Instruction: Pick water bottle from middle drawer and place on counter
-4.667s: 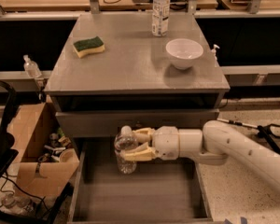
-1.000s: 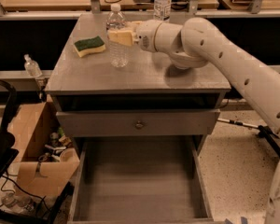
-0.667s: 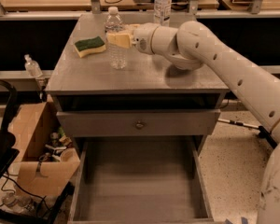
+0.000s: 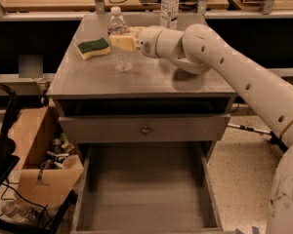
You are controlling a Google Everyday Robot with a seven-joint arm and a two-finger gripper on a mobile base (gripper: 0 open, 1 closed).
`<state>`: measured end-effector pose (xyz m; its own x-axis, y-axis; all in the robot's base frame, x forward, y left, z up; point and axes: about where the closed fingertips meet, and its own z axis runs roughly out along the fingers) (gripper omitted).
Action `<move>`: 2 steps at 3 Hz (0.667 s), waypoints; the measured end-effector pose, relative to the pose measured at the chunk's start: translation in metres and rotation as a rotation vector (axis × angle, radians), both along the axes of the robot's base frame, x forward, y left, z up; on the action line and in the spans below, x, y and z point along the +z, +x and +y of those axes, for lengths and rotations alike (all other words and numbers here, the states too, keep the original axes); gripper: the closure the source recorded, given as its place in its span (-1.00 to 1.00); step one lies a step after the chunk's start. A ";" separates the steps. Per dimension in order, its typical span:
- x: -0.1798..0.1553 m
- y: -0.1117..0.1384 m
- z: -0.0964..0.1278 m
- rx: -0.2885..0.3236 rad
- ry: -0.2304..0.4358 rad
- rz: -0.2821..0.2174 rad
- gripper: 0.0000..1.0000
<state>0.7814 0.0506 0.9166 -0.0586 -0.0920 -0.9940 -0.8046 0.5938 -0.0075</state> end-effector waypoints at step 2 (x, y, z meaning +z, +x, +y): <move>0.001 0.000 0.000 0.000 0.000 0.000 0.06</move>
Offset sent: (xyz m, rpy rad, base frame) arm 0.0000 0.0000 0.0006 0.0000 0.0000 0.0000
